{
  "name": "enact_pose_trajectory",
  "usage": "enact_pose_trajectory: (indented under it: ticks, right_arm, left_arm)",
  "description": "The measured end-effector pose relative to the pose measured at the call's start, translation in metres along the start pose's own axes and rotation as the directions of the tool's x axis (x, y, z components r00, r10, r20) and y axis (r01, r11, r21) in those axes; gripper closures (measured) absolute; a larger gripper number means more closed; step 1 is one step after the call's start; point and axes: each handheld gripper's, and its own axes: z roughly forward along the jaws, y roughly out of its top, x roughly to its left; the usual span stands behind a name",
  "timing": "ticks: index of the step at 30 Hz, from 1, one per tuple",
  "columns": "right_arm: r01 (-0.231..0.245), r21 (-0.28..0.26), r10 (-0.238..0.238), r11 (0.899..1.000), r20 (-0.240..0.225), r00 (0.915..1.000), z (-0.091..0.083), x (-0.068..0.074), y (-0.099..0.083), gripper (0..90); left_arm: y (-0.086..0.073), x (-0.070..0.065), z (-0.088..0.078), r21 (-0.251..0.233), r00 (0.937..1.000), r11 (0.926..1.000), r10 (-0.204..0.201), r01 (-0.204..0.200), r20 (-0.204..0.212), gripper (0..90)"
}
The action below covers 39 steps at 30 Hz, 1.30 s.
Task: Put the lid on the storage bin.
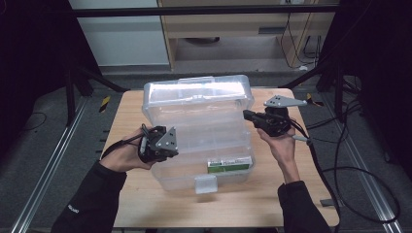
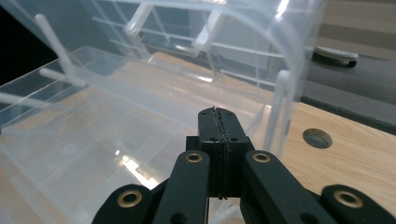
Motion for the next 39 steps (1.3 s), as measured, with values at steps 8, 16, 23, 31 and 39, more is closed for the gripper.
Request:
enact_pose_trajectory:
  ticks: [8, 16, 23, 31, 39]
  right_arm:
    - [-0.044, -0.007, 0.045, 0.999, 0.032, 0.9985, 0.0, -0.006, 0.003, 90.0]
    - [-0.056, -0.017, 0.057, 0.998, 0.041, 0.9975, -0.002, -0.006, 0.0, 90.0]
    - [-0.06, -0.011, 0.061, 0.998, 0.036, 0.9975, -0.002, -0.006, -0.004, 90.0]
    - [-0.055, -0.003, 0.055, 0.998, 0.038, 0.9978, -0.002, -0.006, -0.004, 90.0]
    - [-0.054, -0.005, 0.054, 0.999, 0.042, 0.9976, -0.002, -0.006, -0.005, 90.0]
  left_arm:
    - [-0.001, -0.003, 0.002, 0.007, 0.9999, 1.0, 0.006, -0.006, 0.012, 85.5]
    - [0.0, -0.008, 0.003, 0.018, 0.9998, 0.9996, 0.02, -0.02, 0.0, 85.1]
    - [0.001, -0.01, 0.002, 0.017, 0.9996, 0.9998, 0.013, -0.012, -0.024, 82.1]
    - [-0.002, -0.006, -0.022, -0.117, 0.9971, 0.991, -0.069, 0.065, -0.032, 79.9]
    - [-0.007, 0.0, -0.02, -0.162, 0.9861, 0.9758, -0.157, 0.146, -0.054, 84.2]
